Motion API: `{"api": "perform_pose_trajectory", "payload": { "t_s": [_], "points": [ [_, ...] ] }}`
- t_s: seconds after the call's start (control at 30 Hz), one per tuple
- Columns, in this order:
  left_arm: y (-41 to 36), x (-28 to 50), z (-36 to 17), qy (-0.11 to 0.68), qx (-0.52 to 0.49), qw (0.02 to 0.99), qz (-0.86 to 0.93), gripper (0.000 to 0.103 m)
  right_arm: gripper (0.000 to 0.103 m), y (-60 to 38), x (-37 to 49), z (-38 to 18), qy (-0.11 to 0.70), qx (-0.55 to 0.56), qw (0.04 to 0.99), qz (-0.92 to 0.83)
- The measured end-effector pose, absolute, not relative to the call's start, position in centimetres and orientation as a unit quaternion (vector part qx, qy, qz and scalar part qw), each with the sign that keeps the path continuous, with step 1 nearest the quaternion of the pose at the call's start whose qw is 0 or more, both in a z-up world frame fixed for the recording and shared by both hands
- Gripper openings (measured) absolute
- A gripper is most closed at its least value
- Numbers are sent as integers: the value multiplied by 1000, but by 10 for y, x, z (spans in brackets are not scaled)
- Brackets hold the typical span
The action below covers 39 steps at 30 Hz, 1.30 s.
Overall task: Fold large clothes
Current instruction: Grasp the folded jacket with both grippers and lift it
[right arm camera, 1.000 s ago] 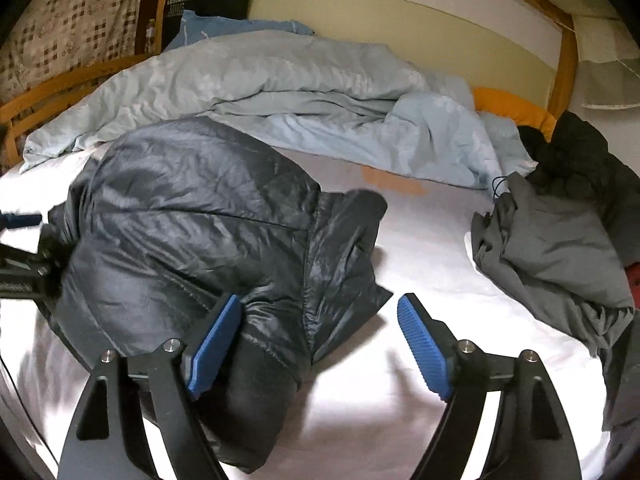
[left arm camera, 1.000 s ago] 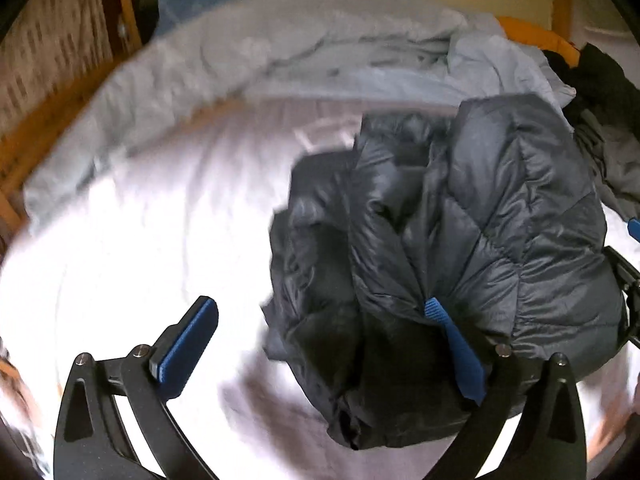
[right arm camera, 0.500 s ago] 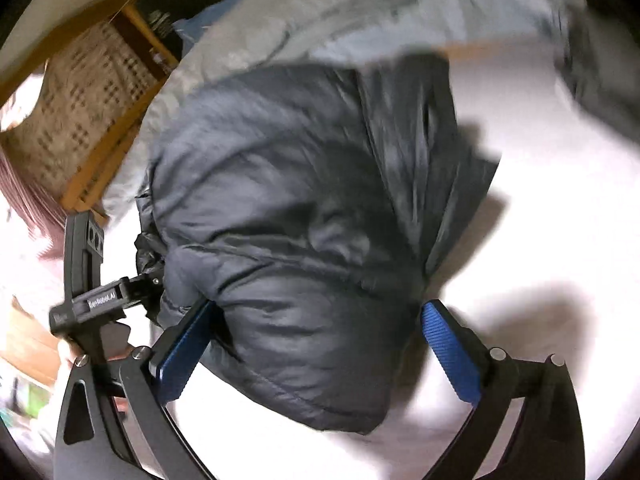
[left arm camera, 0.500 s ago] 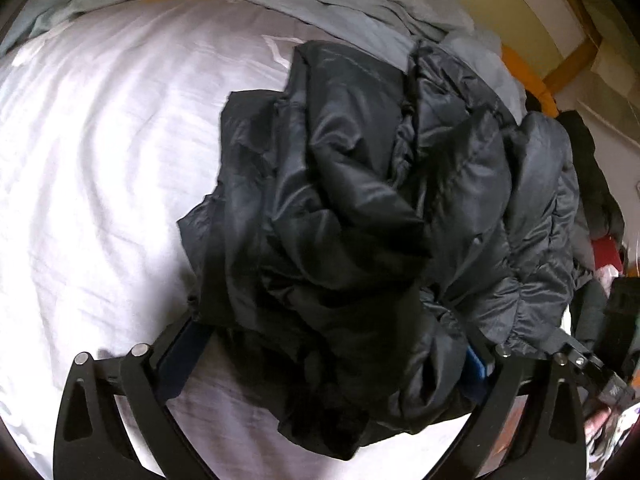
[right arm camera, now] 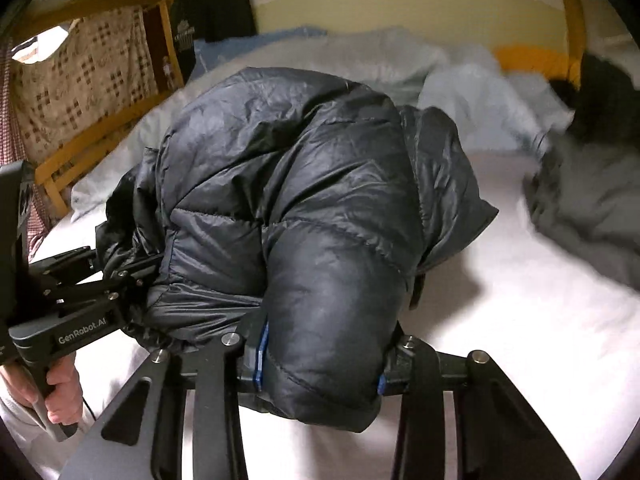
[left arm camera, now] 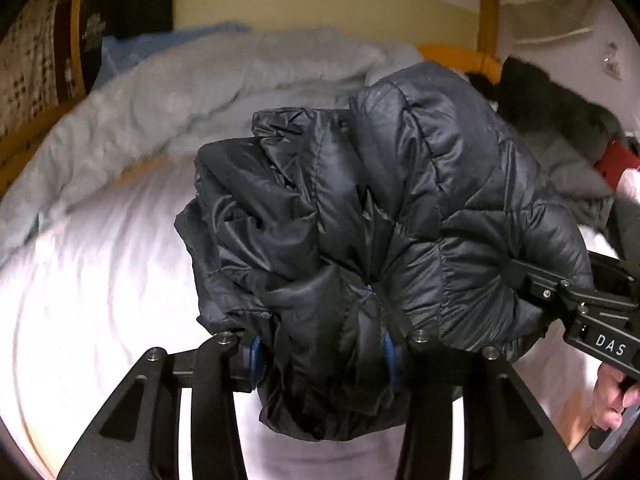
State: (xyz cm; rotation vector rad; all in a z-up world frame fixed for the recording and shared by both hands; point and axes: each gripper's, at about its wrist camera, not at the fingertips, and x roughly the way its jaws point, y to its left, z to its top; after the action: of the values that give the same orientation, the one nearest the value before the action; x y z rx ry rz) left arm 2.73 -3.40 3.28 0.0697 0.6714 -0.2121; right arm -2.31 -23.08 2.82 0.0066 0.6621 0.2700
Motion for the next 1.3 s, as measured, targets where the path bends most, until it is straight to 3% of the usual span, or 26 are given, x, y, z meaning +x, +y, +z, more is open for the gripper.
{"api": "perform_pose_trajectory", "payload": {
  "t_s": [0.3, 0.4, 0.63, 0.87, 1.0, 1.17, 1.23, 1.3],
  "points": [
    [-159, 69, 128, 170, 77, 970, -158, 43, 42, -339, -15, 121, 138, -24, 990, 27],
    [-221, 85, 136, 124, 94, 968, -198, 43, 42, -385, -14, 137, 110, -29, 993, -43],
    [-324, 103, 144, 99, 80, 960, -248, 44, 43, -485, -11, 153, 100, -24, 989, -109],
    [-402, 119, 125, 131, 78, 947, -284, 44, 43, -568, -6, 134, 139, 7, 977, -161],
    [-421, 142, 94, 198, 68, 929, -304, 45, 43, -592, 9, 113, 179, 3, 968, -174],
    [-435, 164, 65, 229, 97, 926, -285, 47, 52, -596, 24, 93, 210, -24, 960, -183],
    [-430, 166, 69, 241, 75, 926, -281, 53, 55, -596, 23, 89, 207, -28, 959, -190],
    [-418, 160, 74, 233, 68, 932, -270, 70, 55, -601, 18, 90, 202, -4, 961, -188]
  ]
}}
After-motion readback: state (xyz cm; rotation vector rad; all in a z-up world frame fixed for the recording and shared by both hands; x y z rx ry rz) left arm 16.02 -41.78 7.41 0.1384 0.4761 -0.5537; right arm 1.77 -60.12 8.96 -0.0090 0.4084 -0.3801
